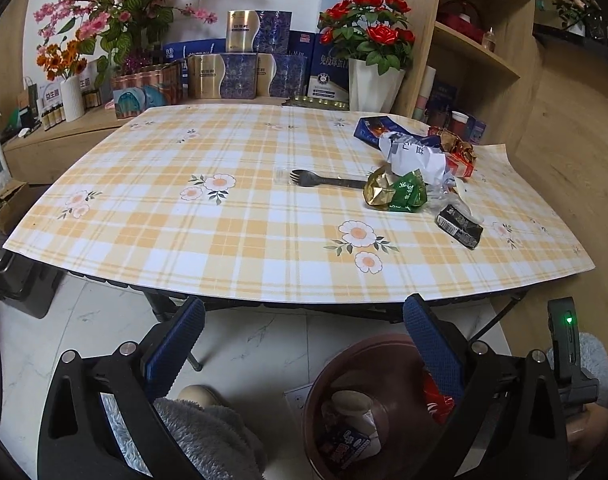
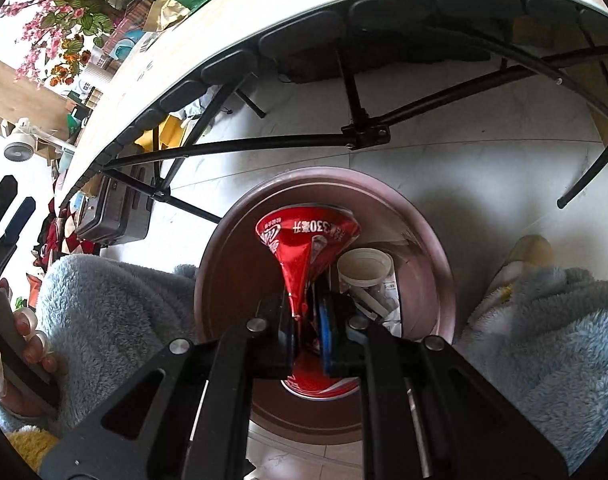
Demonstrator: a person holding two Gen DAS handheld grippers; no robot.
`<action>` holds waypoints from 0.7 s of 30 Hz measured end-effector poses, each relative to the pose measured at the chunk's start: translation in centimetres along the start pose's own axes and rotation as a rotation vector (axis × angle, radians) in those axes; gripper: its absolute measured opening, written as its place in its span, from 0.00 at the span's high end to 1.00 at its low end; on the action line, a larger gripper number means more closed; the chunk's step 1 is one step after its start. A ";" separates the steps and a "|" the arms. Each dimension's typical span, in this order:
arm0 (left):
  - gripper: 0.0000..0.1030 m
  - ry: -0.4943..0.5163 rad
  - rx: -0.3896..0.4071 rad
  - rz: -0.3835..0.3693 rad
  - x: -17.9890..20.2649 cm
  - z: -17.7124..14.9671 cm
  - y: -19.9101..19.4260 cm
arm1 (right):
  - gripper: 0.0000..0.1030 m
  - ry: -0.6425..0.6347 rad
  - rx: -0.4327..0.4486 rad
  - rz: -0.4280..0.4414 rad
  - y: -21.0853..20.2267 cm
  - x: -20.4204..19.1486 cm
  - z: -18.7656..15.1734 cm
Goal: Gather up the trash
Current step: 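Lower the red cola can into the bin and open the right gripper, then move both tools back toward the table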
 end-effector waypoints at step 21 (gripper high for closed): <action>0.06 -0.036 0.056 -0.060 0.2 0.7 -0.8 | 0.06 -0.021 0.122 0.029 -2.4 -0.7 1.6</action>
Point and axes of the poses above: each gripper's, at about its wrist camera, not at the fingertips, and y roughly the way its jaws point, x to its right, z to its top, the point moved 9 cm from there along y, roughly the way its jaws point, and after that the axes turned 4 degrees about -x, right-handed, at the moved point
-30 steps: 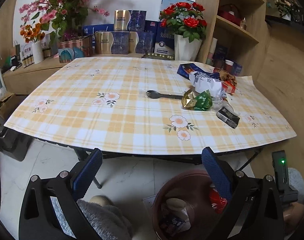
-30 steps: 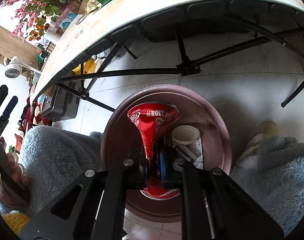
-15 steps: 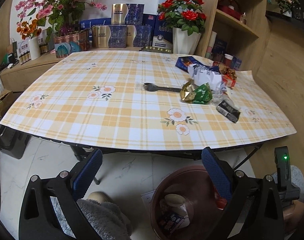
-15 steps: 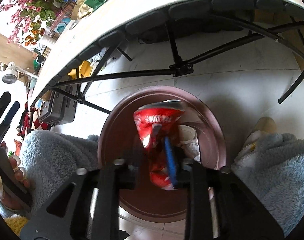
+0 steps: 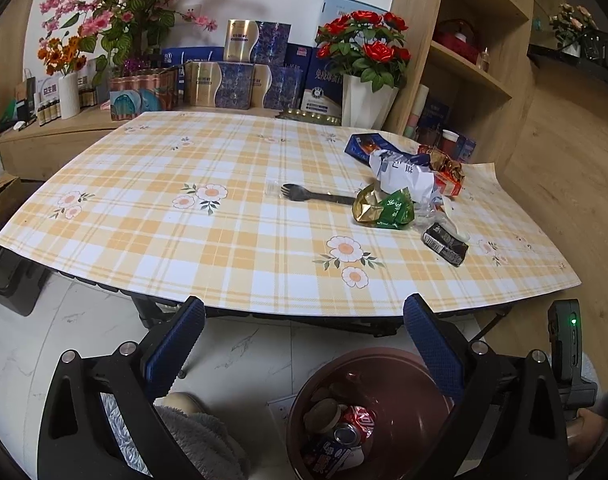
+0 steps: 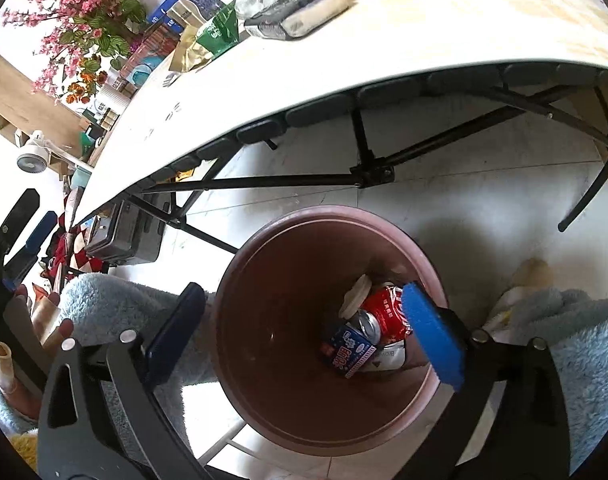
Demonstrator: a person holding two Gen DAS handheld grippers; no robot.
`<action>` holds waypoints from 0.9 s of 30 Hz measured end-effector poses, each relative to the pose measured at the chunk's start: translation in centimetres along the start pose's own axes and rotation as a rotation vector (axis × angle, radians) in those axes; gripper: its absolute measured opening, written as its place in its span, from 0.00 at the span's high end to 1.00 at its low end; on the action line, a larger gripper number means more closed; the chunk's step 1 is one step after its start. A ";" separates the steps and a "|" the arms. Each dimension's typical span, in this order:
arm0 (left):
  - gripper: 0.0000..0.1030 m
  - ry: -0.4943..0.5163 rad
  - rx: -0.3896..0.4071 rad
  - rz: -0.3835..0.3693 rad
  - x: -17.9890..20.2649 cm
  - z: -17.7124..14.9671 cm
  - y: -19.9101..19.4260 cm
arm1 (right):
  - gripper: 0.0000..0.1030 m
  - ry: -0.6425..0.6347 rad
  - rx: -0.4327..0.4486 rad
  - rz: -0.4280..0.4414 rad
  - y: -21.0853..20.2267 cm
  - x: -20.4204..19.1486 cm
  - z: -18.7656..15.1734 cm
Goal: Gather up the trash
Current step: 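Move both tools back toward the table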
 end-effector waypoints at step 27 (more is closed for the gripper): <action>0.06 -0.107 0.006 -0.095 -1.0 4.6 0.9 | 0.06 -0.240 0.384 -0.135 -10.5 -1.1 10.5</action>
Point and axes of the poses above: each gripper's, at about its wrist camera, not at the fingertips, and y roughly the way its jaws point, x to its right, z to its top, the point moved 9 cm from there along y, roughly the way its jaws point, and after that the axes turned 4 degrees about -x, right-handed, at the moved point
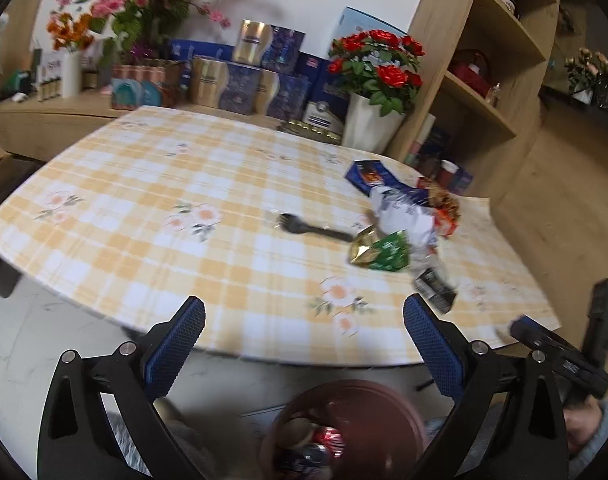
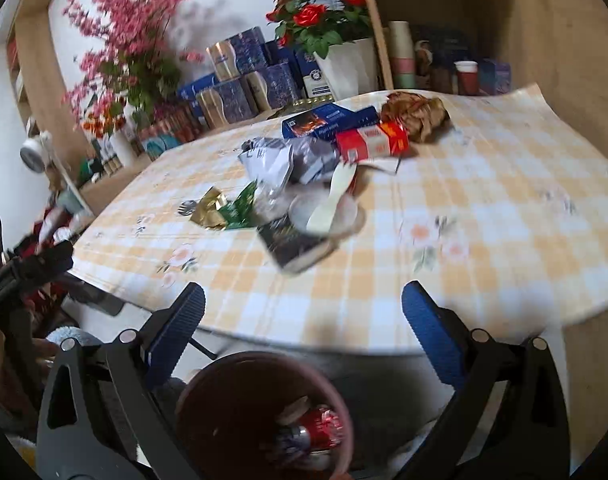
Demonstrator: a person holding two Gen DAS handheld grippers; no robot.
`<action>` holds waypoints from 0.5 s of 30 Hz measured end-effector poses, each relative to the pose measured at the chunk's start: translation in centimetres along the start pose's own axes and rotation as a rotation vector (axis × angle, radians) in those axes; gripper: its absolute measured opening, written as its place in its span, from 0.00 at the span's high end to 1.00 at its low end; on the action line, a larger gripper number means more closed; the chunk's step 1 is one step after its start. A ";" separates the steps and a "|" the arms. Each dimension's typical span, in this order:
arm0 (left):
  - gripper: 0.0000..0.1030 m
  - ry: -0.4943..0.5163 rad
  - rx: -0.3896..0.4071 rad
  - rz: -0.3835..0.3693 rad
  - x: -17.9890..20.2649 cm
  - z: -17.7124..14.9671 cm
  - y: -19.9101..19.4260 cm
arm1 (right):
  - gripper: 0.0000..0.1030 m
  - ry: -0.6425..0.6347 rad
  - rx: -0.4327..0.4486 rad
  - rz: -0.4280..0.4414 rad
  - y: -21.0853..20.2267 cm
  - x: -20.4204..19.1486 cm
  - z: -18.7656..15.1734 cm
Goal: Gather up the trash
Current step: 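Move both tools back toward the table, then grasp the white plastic spork with the right gripper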
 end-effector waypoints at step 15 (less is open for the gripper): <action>0.06 0.111 -0.141 0.045 2.1 3.9 6.9 | 0.23 0.078 -0.168 0.029 9.0 5.5 6.9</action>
Point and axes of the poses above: each gripper's, at about its wrist camera, not at the fingertips, and y roughly the way its jaws point, x to its right, z to its top, the point moved 9 cm from there along y, roughly the way its jaws point, and after that the axes turned 4 degrees about -x, right-handed, at the moved point
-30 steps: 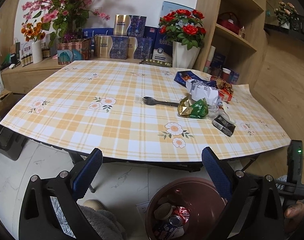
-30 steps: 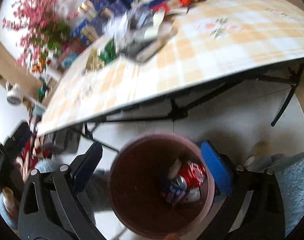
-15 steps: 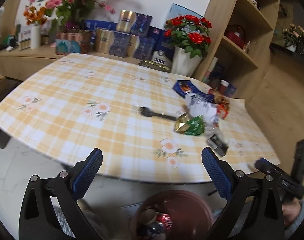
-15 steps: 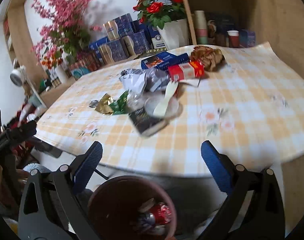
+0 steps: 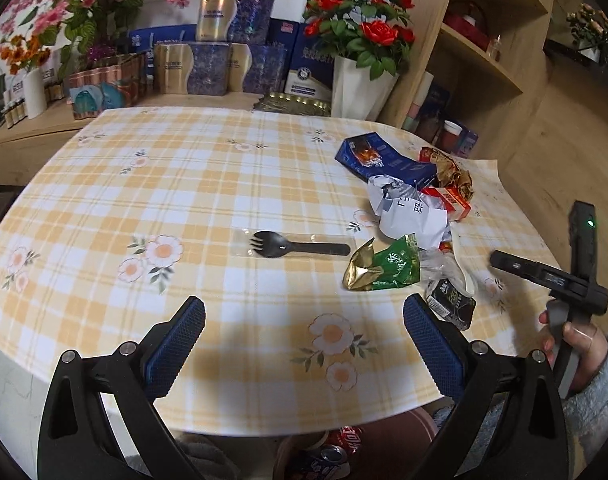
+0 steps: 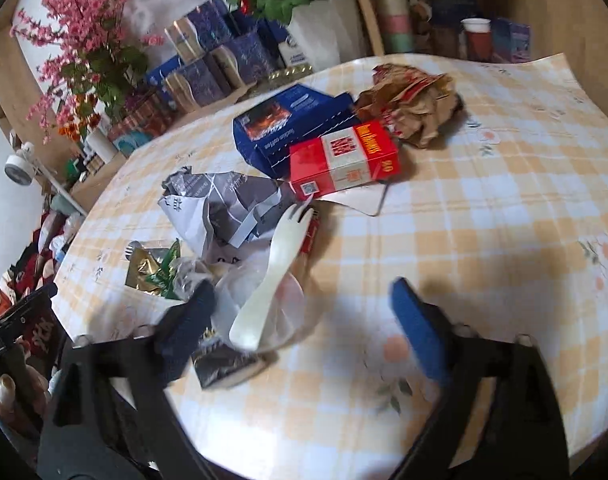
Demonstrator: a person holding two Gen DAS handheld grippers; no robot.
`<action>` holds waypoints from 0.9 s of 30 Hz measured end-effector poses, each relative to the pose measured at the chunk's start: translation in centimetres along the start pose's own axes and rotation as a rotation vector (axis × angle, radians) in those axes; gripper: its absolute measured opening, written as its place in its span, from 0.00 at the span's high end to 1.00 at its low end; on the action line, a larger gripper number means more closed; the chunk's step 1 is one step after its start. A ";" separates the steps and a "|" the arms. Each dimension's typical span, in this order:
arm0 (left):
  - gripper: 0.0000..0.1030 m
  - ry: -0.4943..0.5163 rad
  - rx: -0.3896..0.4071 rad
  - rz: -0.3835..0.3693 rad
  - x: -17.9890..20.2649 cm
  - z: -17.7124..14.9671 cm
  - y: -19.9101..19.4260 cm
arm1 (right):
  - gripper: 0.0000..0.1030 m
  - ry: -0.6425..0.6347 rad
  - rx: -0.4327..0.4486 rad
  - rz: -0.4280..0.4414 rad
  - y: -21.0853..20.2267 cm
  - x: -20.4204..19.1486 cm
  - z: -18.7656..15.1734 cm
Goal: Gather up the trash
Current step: 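Grasp the white plastic spork with the right gripper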
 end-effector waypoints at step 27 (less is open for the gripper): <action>0.06 0.103 -0.072 -0.093 3.2 1.1 4.5 | 0.79 0.143 0.096 0.130 -1.7 -1.6 2.3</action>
Point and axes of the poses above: each gripper's, at about its wrist camera, not at the fingertips, and y roughly the way its jaws point, x to its right, z to its top, the point moved 9 cm from there along y, roughly the way its jaws point, and after that the axes turned 4 degrees about -x, right-handed, at the moved point
